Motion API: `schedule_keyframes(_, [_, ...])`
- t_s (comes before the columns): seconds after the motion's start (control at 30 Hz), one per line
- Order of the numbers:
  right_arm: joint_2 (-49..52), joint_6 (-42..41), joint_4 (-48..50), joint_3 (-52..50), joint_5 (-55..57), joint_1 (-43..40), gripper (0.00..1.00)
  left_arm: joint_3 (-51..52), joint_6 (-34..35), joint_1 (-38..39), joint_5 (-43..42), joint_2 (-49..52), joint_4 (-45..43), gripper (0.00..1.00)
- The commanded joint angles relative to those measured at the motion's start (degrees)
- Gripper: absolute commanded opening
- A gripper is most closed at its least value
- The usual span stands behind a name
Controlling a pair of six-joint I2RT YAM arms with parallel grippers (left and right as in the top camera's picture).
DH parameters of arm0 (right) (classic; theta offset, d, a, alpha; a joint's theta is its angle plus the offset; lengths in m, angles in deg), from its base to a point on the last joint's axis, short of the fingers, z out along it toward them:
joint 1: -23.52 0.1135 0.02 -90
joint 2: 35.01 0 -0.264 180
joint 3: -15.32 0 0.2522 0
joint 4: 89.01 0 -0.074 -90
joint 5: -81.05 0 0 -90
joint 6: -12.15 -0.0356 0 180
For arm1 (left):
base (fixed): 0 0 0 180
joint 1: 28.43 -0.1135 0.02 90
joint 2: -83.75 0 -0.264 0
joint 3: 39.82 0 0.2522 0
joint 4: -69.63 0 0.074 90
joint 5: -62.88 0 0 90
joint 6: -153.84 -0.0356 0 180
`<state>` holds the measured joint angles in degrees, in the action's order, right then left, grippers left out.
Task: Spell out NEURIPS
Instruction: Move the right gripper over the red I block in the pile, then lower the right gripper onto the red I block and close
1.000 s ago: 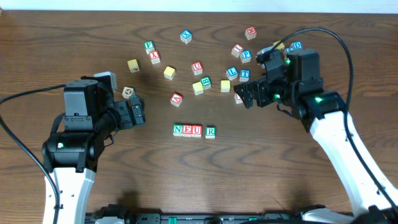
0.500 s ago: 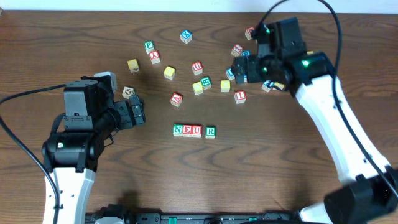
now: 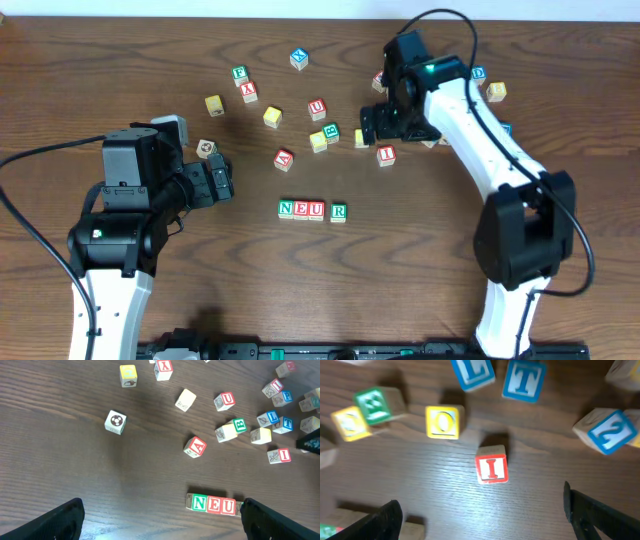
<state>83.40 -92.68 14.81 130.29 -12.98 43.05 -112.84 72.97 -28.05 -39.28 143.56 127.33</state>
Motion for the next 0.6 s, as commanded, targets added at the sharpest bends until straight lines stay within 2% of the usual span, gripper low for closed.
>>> schedule_keyframes(0.0, [0.83,-1.03,-0.81,1.53,0.74,0.5,0.99,-1.62,-0.52,-0.33,-0.7,0.04,0.17,0.98])
schedule_keyframes(0.1, [1.4,-1.01,-1.49,1.49,1.27,0.87,0.98,-1.62,-0.52,-0.33,-0.7,0.04,0.17,0.98])
schedule_keyframes(0.3, [1.84,-1.07,-1.7,1.42,3.52,2.38,0.88,-1.62,-0.52,-0.33,-0.7,0.04,0.17,0.98])
schedule_keyframes(0.57, [3.69,-1.09,-1.68,1.33,3.72,3.3,0.91,-1.62,-0.52,-0.33,-0.7,0.04,0.17,0.98])
